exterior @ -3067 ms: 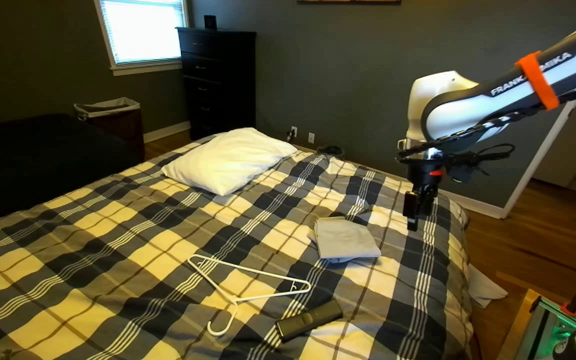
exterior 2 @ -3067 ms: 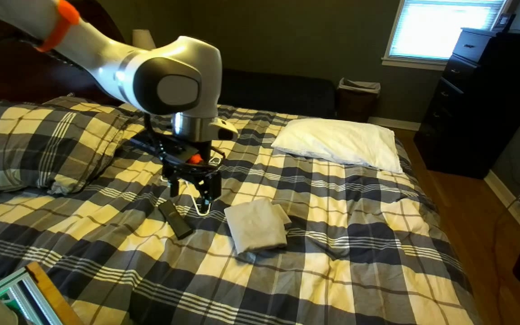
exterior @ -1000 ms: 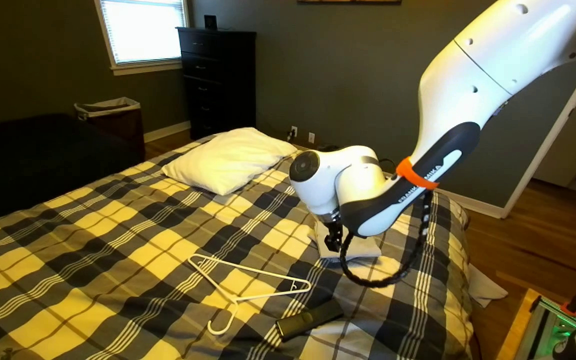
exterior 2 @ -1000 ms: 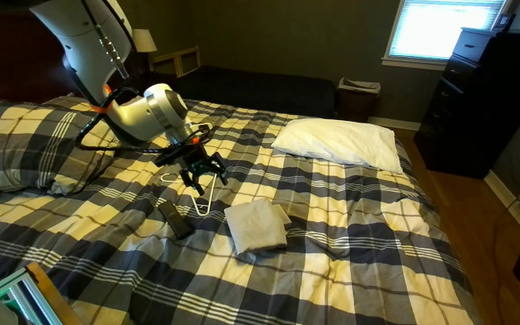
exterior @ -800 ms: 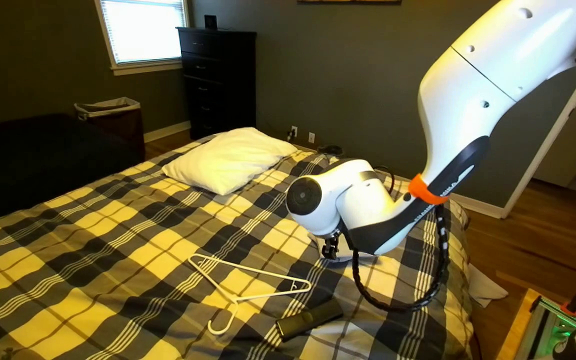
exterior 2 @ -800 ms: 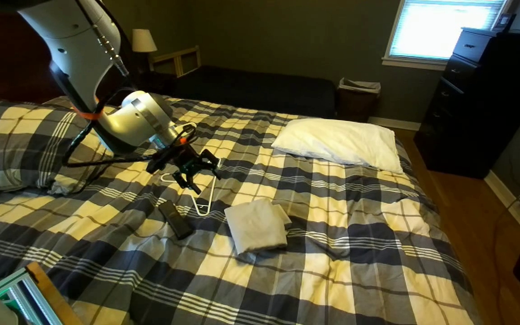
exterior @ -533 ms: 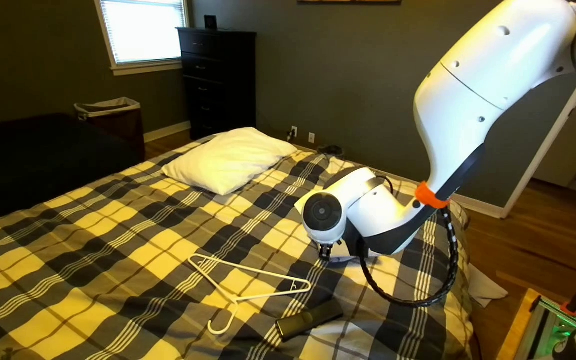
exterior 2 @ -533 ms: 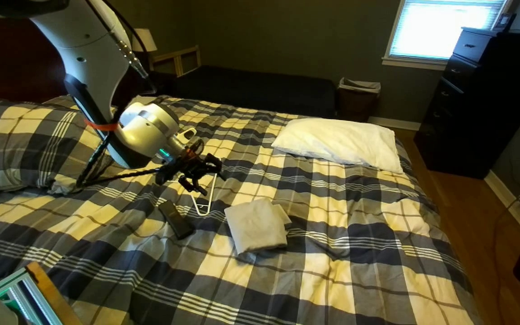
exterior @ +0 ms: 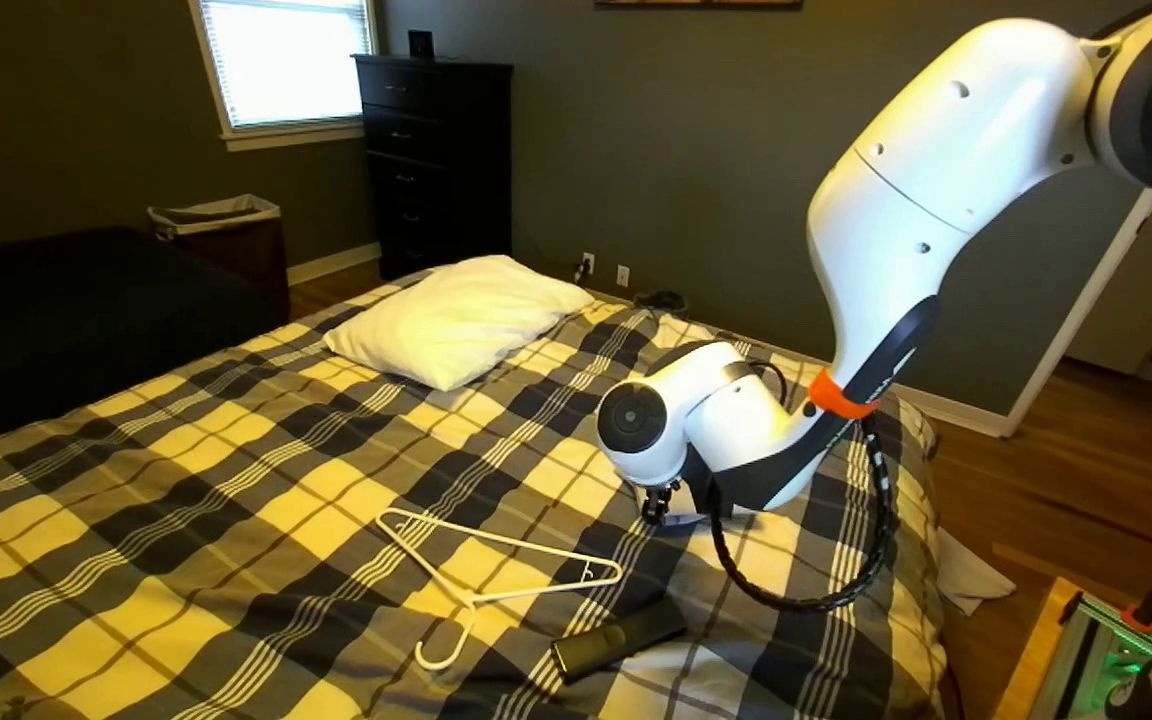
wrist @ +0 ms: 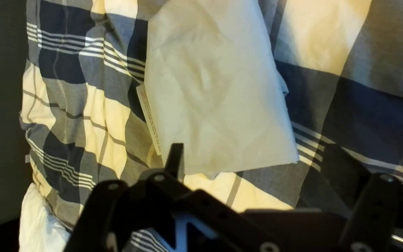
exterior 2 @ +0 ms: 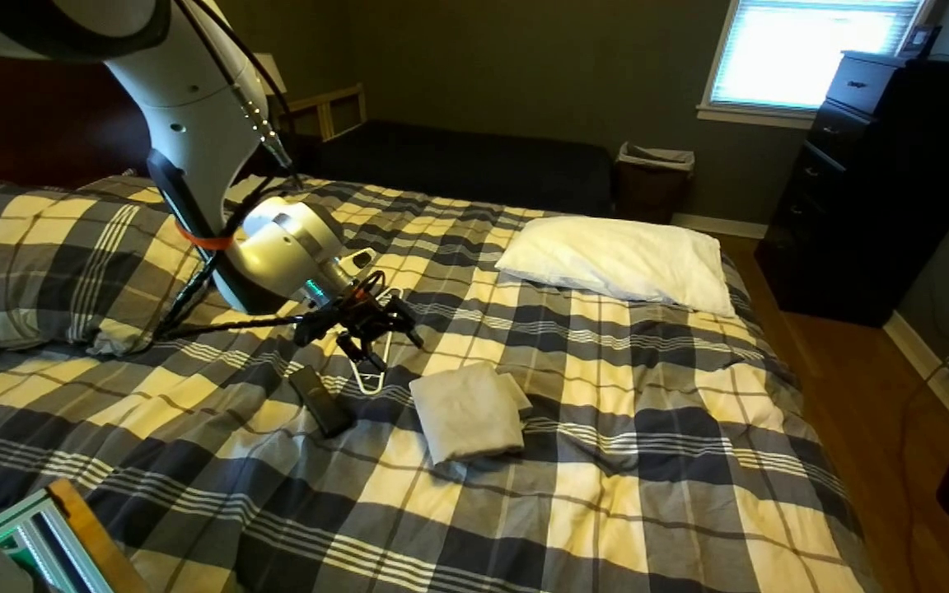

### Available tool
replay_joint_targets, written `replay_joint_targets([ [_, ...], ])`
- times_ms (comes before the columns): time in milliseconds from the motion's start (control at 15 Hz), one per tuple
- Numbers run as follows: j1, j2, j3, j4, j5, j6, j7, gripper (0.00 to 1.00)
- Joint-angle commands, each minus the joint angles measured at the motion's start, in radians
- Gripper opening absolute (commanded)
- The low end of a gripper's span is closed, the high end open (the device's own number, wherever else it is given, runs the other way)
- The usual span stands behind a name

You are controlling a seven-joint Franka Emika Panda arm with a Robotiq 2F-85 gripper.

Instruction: Remove the cloth from on top of the book, then move the book to the left

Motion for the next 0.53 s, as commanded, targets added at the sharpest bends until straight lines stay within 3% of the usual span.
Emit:
replay_joint_targets([
  [0, 0.015, 0.105, 0.027, 0.108, 0.081, -0.134, -0.022, 1.0],
  [267, 0.039, 0.218, 0.013, 0.22, 0.043, -0.243, -0.017, 1.0],
  [467, 0.038, 0.301, 0.012, 0.305, 0.021, -0.253, -0.032, 1.0],
])
